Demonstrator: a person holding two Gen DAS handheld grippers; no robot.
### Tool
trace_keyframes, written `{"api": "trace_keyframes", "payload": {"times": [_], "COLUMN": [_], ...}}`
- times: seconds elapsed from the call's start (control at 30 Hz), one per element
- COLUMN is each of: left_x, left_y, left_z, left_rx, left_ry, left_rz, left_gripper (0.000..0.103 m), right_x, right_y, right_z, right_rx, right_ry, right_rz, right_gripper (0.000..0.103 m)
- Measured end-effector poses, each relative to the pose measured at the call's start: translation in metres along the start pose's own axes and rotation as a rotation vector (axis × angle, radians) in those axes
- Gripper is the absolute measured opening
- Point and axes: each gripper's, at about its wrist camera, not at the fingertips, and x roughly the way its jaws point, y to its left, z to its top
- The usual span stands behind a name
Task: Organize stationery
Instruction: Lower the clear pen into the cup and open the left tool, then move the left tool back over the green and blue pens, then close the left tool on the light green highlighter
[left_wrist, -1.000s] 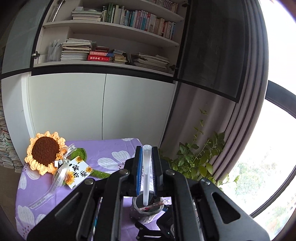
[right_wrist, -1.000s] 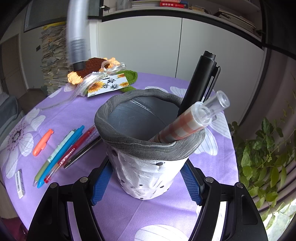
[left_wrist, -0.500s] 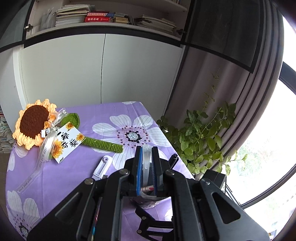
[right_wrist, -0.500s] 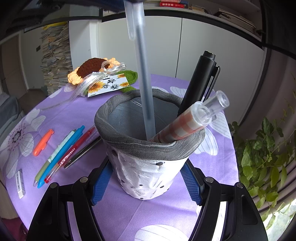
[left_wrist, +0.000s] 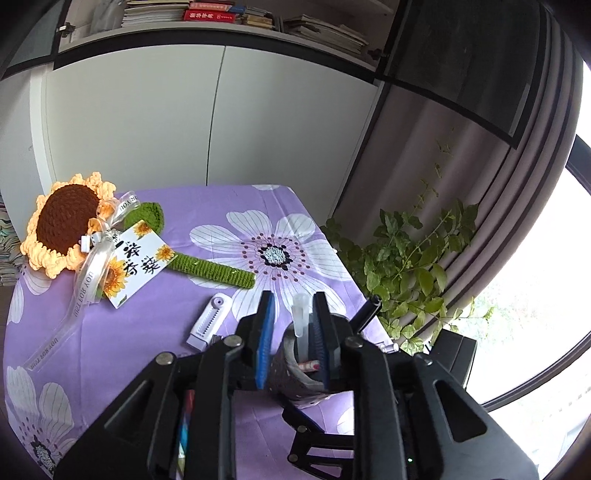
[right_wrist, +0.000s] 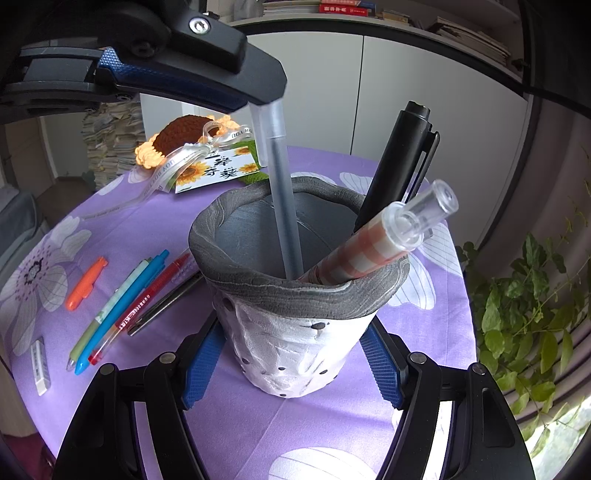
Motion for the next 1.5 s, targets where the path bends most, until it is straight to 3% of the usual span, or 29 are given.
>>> {"api": "trace_keyframes", "payload": {"times": [0.03,0.07,0.1,0.17,0.27,0.4,0.5,0.63,1.07,1.23,1.5], "left_x": [-0.007,-0.015,-0.023,-0.034,-0.034,-0.010,0.011,0.028,0.048,0.045,0.042], "left_y": [0.005,0.011,0.017,0.029,0.046,0.068,0.083,0.104,0.108,0.111,0.114], "left_z": [0.001,0.003,0.003,0.003,-0.007,-0.035,-0.056,-0.077,-0.084,-0.082,-0.084], "left_rx": [-0.015,-0.032,-0.049,-0.072,-0.102,-0.137,-0.161,-0.254,-0.228,-0.241,-0.250], "left_ry": [-0.025,-0.052,-0.082,-0.112,-0.081,0.056,0.163,0.270,0.331,0.320,0.329], "left_rz": [0.012,0.029,0.050,0.089,0.141,0.222,0.264,0.263,0.300,0.321,0.336], "left_gripper": [0.042,0.060,0.066,0.066,0.066,0.062,0.042,0.039,0.041,0.032,0.031], "right_x": [0.000,0.000,0.000,0.000,0.000,0.000,0.000,0.002,0.002,0.002,0.002], "right_y": [0.000,0.000,0.000,0.000,0.000,0.000,0.000,0.000,0.001,0.001,0.001], "right_z": [0.000,0.000,0.000,0.000,0.000,0.000,0.000,-0.001,-0.001,-0.001,-0.001], "right_rx": [0.000,0.000,0.000,0.000,0.000,0.000,0.000,-0.002,-0.002,-0.002,-0.002], "right_ry": [0.000,0.000,0.000,0.000,0.000,0.000,0.002,0.008,0.010,0.010,0.010], "right_rz": [0.000,0.000,0.000,0.000,0.000,-0.001,-0.001,-0.003,-0.003,-0.003,-0.003], "right_gripper": [0.073,0.073,0.073,0.073,0.073,0.073,0.073,0.073,0.073,0.073,0.073]}}
